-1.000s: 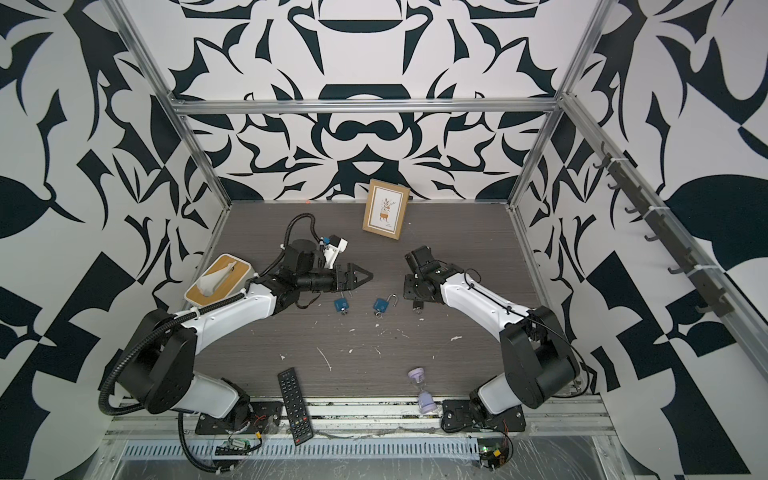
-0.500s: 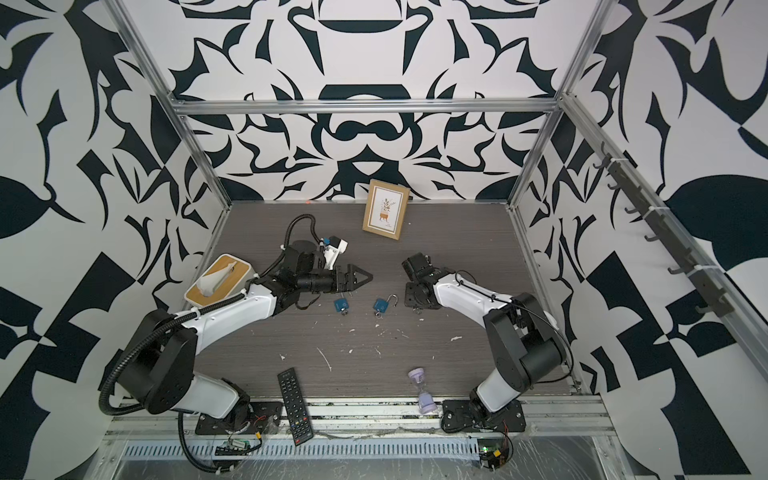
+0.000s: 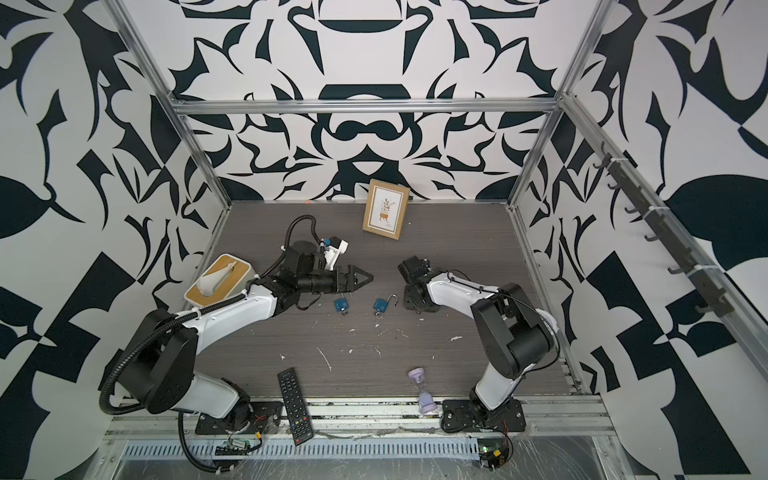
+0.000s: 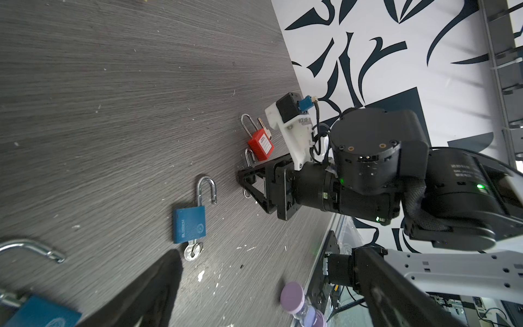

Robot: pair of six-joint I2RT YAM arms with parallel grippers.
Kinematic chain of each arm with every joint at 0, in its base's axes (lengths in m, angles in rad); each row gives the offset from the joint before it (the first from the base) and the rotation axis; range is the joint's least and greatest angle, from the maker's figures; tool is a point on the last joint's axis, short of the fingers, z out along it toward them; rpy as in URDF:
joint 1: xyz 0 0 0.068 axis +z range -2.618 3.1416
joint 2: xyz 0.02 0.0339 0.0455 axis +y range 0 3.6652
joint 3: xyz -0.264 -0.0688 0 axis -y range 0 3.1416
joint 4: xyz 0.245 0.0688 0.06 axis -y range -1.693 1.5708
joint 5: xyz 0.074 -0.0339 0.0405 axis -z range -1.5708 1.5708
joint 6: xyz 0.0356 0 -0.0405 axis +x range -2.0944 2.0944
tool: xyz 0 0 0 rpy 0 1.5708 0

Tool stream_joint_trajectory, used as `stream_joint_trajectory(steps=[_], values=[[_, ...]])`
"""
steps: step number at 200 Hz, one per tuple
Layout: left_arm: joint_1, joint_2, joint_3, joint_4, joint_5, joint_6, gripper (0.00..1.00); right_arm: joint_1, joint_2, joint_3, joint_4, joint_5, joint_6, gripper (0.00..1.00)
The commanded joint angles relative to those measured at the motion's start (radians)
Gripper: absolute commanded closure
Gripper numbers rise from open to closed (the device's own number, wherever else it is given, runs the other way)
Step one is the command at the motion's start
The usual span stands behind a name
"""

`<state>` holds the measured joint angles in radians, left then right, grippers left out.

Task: Lock with the key

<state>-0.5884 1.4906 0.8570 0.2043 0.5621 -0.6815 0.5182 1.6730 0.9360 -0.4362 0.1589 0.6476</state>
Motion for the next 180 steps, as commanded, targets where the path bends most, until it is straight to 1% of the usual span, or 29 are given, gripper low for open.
stream_joint_trajectory(steps=[1, 9, 12, 16, 47, 73, 99, 151, 180], values=[[-0.003, 0.008, -0.012, 0.014, 0.01, 0.002, 0.0, 0.014, 0.001, 0.034, -0.013, 0.024, 0.018, 0.54], [-0.002, 0.01, -0.012, 0.014, 0.01, 0.001, 0.0, 0.017, 0.002, 0.034, -0.02, 0.025, 0.017, 0.54], [-0.002, 0.011, -0.012, 0.015, 0.011, 0.002, 0.0, 0.017, 0.002, 0.034, -0.022, 0.054, 0.017, 0.54], [-0.002, 0.01, -0.012, 0.014, 0.01, 0.002, 0.0, 0.019, 0.003, 0.033, -0.025, 0.064, 0.018, 0.54], [-0.002, 0.017, -0.012, 0.016, 0.012, 0.002, 0.0, 0.021, 0.007, 0.029, -0.029, 0.069, 0.019, 0.54], [-0.002, 0.023, -0.013, 0.024, 0.014, -0.001, 0.0, 0.021, 0.013, 0.03, -0.019, 0.065, 0.016, 0.56], [-0.003, 0.029, -0.013, 0.028, 0.015, -0.003, 0.0, 0.021, 0.018, 0.029, -0.006, 0.059, 0.014, 0.6], [-0.002, 0.032, -0.009, 0.029, 0.028, -0.005, 0.0, 0.022, 0.044, 0.037, -0.006, 0.044, -0.009, 0.61], [-0.002, 0.036, -0.008, 0.031, 0.028, -0.005, 0.0, 0.021, 0.045, 0.03, -0.006, 0.046, -0.024, 0.64]])
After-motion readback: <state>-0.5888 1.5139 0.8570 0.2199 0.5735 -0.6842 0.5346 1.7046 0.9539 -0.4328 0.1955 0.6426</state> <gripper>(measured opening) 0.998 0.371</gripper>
